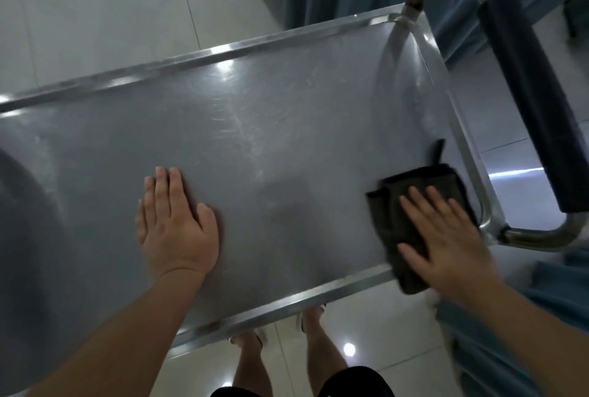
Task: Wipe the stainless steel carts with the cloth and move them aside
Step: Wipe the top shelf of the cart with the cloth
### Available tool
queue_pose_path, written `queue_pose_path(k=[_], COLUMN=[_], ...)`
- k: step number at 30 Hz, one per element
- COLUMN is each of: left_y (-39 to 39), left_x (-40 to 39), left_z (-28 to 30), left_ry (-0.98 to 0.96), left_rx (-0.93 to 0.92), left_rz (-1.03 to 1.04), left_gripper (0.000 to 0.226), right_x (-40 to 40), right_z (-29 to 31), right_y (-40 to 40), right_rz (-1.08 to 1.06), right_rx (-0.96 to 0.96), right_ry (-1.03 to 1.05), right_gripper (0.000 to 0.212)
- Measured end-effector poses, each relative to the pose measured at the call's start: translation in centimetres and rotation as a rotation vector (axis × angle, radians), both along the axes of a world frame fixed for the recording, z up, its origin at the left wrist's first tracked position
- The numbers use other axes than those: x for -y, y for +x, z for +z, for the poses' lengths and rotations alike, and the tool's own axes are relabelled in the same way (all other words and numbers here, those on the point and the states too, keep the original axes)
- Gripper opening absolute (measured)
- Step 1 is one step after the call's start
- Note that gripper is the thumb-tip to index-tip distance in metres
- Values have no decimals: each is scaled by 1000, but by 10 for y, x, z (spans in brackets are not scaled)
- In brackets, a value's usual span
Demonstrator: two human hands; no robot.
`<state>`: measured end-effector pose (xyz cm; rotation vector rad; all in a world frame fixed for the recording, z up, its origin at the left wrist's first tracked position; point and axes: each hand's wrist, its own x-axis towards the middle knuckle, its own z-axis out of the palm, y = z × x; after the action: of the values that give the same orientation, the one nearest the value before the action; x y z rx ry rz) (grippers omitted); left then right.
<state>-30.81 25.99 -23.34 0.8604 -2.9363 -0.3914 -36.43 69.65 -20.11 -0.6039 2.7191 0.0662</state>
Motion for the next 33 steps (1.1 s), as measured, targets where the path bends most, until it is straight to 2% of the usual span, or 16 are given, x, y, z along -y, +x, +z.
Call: queue_pose_path(k=[3,6,12,17,20,23,25,27,31,33], left_y=[0,1,2,2,1,1,3,3,3,4], left_x=[0,2,5,4,5,4,4,4,4,4], left_z=[-2,-5,-4,-3,-2,-3,-2,-2,-3,-4], left_ry=[-12,-21,-32,-40,-39,-24,-16,-10,-11,-14], left_rx=[0,11,30,42,43,44,30,26,35,32], left_rz=[-9,-5,-8,-9,0,8,14,12,14,9], left_gripper=[76,76,79,79,78,77,77,76,76,75], right_x=[-35,-28,48,110,125,122,113,99,60,49], right_z=[2,-3,-11,-5,-3,0,2,2,-4,-3], right_y=[-26,-48,-162,-278,-303,-286,-248,-187,-34,9], right_rz=[30,48,14,-50,-76,-96,-134,-130,-20,14], right_rx=[11,-6,-135,-103,-112,-90,-111,-133,-34,2], right_ry=[41,25,-73,-88,-83,-100,-111,-119,-83,-29], right_gripper=[79,79,76,78,79,79,77,76,77,78])
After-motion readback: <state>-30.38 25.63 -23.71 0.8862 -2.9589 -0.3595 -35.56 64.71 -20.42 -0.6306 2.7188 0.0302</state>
